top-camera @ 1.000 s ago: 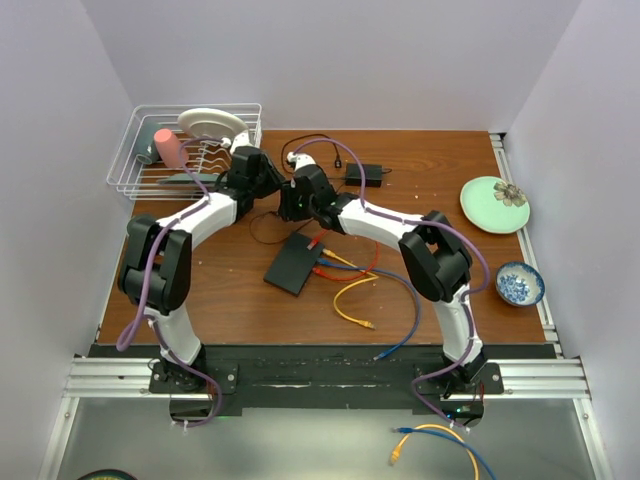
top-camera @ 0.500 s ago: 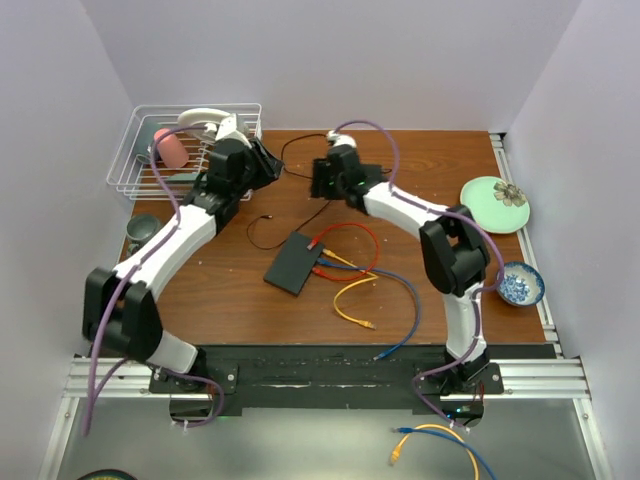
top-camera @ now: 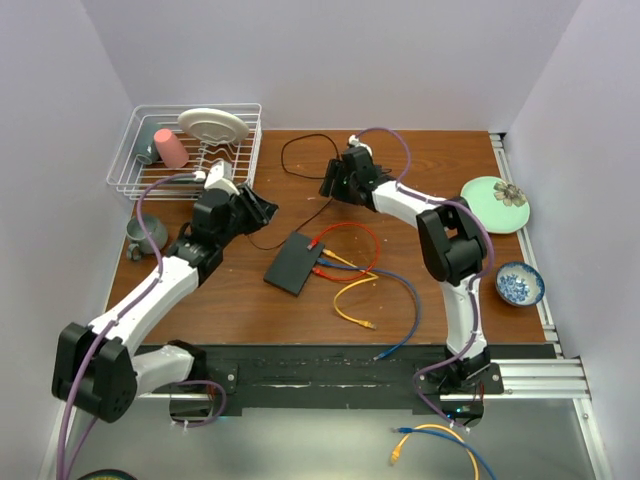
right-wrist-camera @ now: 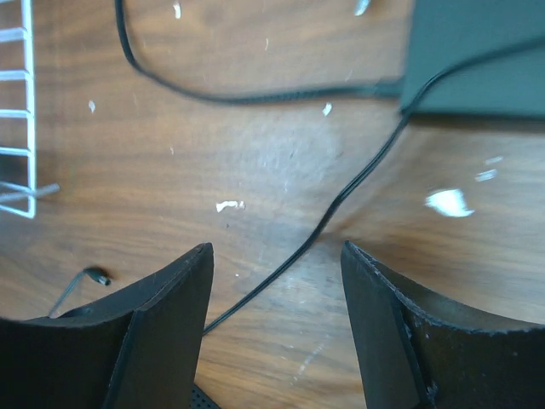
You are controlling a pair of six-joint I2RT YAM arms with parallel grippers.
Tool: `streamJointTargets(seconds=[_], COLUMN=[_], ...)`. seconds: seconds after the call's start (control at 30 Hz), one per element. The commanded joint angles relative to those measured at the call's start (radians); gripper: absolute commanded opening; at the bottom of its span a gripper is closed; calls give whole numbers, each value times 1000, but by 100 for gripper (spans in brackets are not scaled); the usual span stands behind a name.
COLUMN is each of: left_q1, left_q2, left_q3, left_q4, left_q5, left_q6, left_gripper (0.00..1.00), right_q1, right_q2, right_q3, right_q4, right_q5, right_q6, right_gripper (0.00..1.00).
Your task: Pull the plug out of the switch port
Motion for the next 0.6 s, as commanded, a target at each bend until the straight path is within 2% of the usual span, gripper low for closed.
streamJointTargets(seconds=[0.0,0.23,0.33,0.47,0.5,0.53,0.57], left_q1=[-3,-3,-3,-3,-3,-1,-3], left_q2=[-118,-165,-171,-176,-176,-178,-181], left_q3=[-50,-113,-132,-147,-152,-155,-156], left_q4=[26,-12,-12,-18,-20,-21,-21], left_q5=[-6,-20,-45,-63,-67,-70,-73], left_q6=[-23,-15,-20,-17,-15,-15,-15], left_gripper=[42,42,42,42,42,42,42], right_q1=[0,-1,-5,-9,-9,-9,-11], right_q2=[47,142,176,239,238,229,200], right_q3=[-5,99,137,237,245,245,240], right_q4=[55,28,42,45,48,58,74], right_q5=[-41,-35,-43,-64,-63,-57,-54], right_q6=[73,85,90,93,90,88,85], right_gripper=[66,66,58,35,28,18,13])
